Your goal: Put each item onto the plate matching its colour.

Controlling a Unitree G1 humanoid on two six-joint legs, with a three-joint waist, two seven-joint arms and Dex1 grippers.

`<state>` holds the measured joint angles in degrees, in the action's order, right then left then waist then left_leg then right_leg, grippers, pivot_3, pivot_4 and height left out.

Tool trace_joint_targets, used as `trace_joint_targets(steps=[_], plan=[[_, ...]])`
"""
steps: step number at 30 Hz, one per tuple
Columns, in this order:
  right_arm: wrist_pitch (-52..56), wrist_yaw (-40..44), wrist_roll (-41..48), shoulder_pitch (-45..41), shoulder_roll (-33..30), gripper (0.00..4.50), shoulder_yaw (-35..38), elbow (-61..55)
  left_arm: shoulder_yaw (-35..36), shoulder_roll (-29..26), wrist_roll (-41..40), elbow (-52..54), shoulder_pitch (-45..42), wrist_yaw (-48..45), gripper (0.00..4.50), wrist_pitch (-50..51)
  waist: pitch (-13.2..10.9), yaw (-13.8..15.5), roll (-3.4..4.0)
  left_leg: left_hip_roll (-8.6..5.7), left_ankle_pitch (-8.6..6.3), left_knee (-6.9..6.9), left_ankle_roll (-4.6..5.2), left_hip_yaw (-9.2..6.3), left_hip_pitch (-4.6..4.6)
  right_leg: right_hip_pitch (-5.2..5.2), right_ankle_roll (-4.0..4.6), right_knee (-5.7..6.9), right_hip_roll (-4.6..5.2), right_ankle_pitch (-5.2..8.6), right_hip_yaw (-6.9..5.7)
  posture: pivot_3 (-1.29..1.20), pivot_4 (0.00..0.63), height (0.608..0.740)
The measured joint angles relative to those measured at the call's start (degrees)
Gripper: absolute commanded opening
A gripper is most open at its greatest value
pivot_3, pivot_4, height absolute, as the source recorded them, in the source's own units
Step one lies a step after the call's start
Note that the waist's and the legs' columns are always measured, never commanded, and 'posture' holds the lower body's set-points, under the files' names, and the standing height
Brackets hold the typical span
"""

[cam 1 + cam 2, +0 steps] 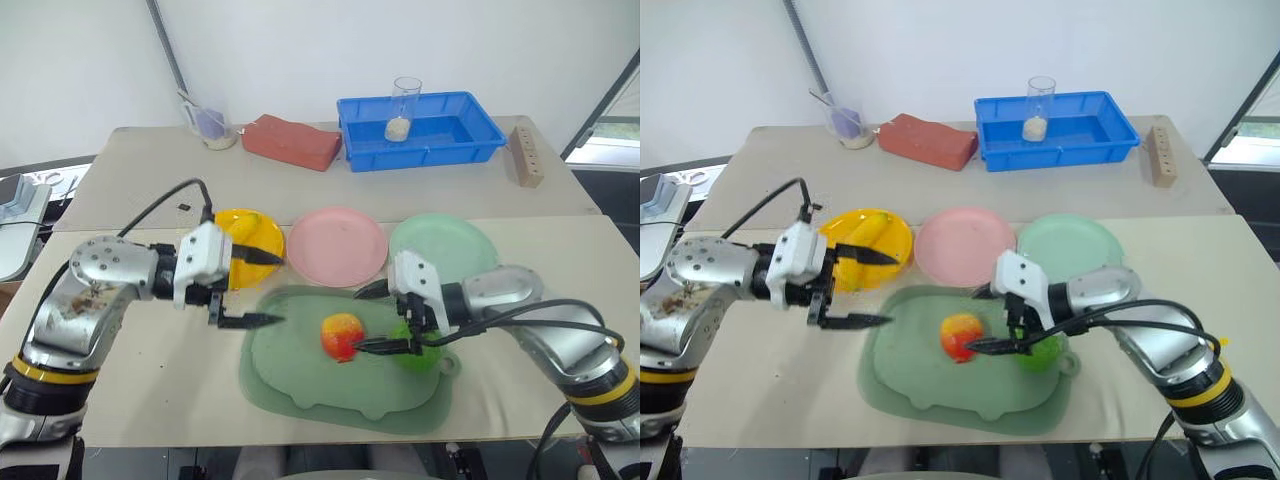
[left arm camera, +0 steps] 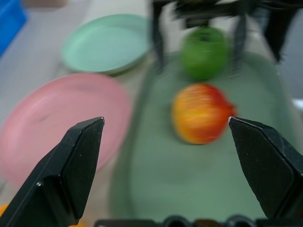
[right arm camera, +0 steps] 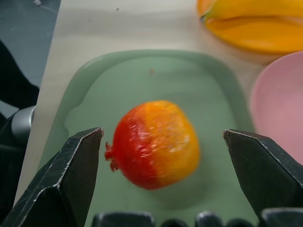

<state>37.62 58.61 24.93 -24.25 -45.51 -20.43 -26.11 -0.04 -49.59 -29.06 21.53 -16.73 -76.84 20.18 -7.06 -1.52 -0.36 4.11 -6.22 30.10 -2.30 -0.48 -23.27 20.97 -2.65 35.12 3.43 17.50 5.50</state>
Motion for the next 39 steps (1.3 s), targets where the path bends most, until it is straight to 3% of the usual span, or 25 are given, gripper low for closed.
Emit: trace_joint_targets(steps=[6,13,18,20,27,33,39], plan=[[-2.4,0.6,-5.6,-1.8,2.1,4.50,-4.0,2.6,0.9,-0.8,-1.4,2.8,5.4,-1.5,4.48,-1.3,0.0,0.3,-0.02,0.00,0.00,0.02,0.00,0.01,-0.01,0.02,0.03,-0.04,0.01,-0.01,0.01,0.00,0.150,0.740],[-4.9,2.6,-10.3,-2.4,2.2,4.50,-6.3,4.2,1.2,-1.1,-1.8,3.5,5.9,-1.3,4.48,-1.4,0.0,0.8,0.00,0.00,-0.01,0.04,-0.02,0.07,-0.01,0.01,0.03,-0.09,0.04,-0.01,0.02,0.00,0.150,0.740],[-5.0,3.1,-10.8,-2.4,3.0,3.07,-6.2,4.4,1.2,-1.1,-1.9,3.5,5.9,-0.9,4.50,-1.4,0.0,0.8,0.00,0.00,-0.01,0.04,-0.02,0.08,-0.01,0.01,0.04,-0.08,0.04,-0.01,0.02,0.00,0.150,0.740],[-4.7,3.4,-10.5,-2.4,3.2,2.89,-6.1,4.4,1.2,-1.1,-1.9,3.5,5.9,-0.6,4.50,-1.4,0.0,0.7,0.01,0.00,-0.01,0.04,-0.01,0.08,-0.01,0.01,0.05,-0.07,0.04,-0.01,0.02,0.00,0.150,0.740],[-1.4,5.1,-8.2,-4.5,3.3,2.87,-4.0,3.8,1.2,-0.9,-1.9,3.5,5.4,0.4,4.50,-1.4,0.0,0.7,0.02,0.00,0.00,0.03,-0.01,0.08,-0.01,0.03,0.06,-0.03,0.03,-0.03,0.02,0.00,0.150,0.740],[6.9,5.9,0.1,-10.3,3.9,2.87,2.0,1.6,1.2,-0.7,-2.1,2.0,4.6,2.5,4.50,-0.6,0.0,0.6,0.06,0.01,0.00,0.02,0.00,0.08,0.01,0.04,0.06,0.01,0.02,-0.04,0.03,0.00,0.150,0.740],[7.8,-1.3,-2.1,-20.6,10.9,2.87,5.2,14.4,4.7,3.4,-4.3,-7.3,-2.2,12.2,4.50,6.8,0.1,0.5,0.19,0.01,0.00,0.05,0.03,0.06,0.05,0.10,0.08,0.11,-0.03,-0.08,0.02,0.00,0.150,0.740]])
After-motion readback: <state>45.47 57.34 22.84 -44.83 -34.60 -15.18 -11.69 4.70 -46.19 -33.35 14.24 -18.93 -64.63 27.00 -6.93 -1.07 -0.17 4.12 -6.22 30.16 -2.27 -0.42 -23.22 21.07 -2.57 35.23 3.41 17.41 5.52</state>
